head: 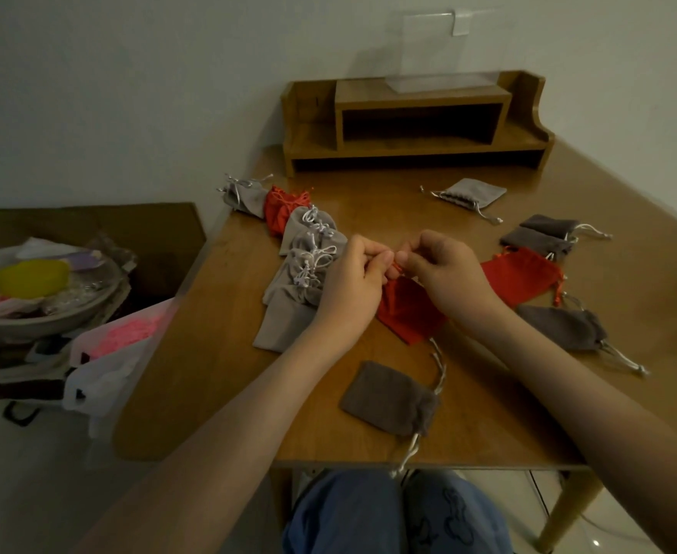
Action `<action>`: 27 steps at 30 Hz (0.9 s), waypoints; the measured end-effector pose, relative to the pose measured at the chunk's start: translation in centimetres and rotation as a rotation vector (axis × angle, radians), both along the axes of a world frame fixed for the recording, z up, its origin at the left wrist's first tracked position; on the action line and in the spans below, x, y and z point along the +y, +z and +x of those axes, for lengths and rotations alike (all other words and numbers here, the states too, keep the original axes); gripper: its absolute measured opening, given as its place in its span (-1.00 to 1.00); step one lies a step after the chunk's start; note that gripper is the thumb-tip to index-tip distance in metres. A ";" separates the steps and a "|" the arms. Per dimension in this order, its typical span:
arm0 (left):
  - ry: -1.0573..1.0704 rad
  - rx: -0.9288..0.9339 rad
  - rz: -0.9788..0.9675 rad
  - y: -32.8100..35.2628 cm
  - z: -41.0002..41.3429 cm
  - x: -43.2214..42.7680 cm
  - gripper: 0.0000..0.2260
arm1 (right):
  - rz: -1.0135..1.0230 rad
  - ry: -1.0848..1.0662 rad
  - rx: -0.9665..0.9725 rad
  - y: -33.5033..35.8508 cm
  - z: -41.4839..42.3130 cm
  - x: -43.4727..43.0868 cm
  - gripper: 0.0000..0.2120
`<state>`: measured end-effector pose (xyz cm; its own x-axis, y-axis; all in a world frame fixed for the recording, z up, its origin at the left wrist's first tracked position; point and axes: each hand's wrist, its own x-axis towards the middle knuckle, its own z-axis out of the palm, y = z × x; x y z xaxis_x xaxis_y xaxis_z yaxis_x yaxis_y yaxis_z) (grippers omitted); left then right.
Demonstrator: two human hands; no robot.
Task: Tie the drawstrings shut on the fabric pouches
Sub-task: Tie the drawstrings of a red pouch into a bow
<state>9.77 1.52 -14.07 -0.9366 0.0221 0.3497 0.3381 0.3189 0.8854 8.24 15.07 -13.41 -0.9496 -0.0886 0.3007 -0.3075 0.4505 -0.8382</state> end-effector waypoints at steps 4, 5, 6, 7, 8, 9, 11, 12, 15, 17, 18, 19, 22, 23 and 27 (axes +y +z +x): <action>-0.118 -0.227 0.158 0.4 -0.1 0.0 -0.88 | 0.130 -0.023 0.256 0.2 0.4 -0.3 -0.86; -0.149 -0.262 0.182 0.5 -0.1 -0.1 -0.87 | 0.127 -0.017 0.269 0.2 0.4 -0.3 -0.86; -0.167 -0.282 0.203 0.5 -0.2 -0.1 -0.86 | 0.110 -0.004 0.250 0.2 0.3 -0.1 -0.88; -0.171 -0.290 0.223 0.5 -0.2 -0.2 -0.86 | 0.071 0.022 0.204 0.2 0.3 0.0 -0.92; -0.164 -0.291 0.243 0.5 -0.3 -0.2 -0.86 | 0.020 0.060 0.136 0.2 0.3 0.0 -0.97; -0.153 -0.287 0.266 0.5 -0.2 -0.3 -0.86 | -0.028 0.095 0.060 0.4 0.3 0.0 -0.97; -0.125 -0.274 0.311 0.6 -0.1 -0.3 -0.86 | -0.065 0.155 -0.069 0.7 0.3 0.1 -0.92; -0.107 -0.259 0.321 0.7 0.0 -0.4 -0.86 | -0.076 0.182 -0.121 0.8 0.4 0.0 -0.94; -0.087 -0.216 0.329 0.7 0.2 -0.6 -0.89 | -0.178 0.236 -0.209 1.0 0.6 0.0 -0.89; -0.079 -0.184 0.312 0.6 0.3 -0.7 -0.91 | -0.203 0.241 -0.216 1.1 0.5 0.1 -0.87; -0.071 -0.160 0.287 0.6 0.3 -0.7 -0.92 | -0.199 0.244 -0.212 1.0 0.4 0.2 -0.87; -0.060 -0.133 0.256 0.6 0.3 -0.8 -0.92 | -0.189 0.247 -0.208 1.0 0.3 0.3 -0.87; -0.035 -0.071 0.194 0.6 0.2 -0.9 -0.91 | -0.150 0.257 -0.196 0.9 0.2 0.4 -0.88; -0.028 -0.055 0.177 0.7 0.2 -1.0 -0.91 | -0.140 0.262 -0.191 0.9 0.2 0.3 -0.88; 0.039 0.032 0.085 0.7 0.1 -1.0 -0.91 | -0.113 0.280 -0.180 0.7 0.1 0.4 -0.85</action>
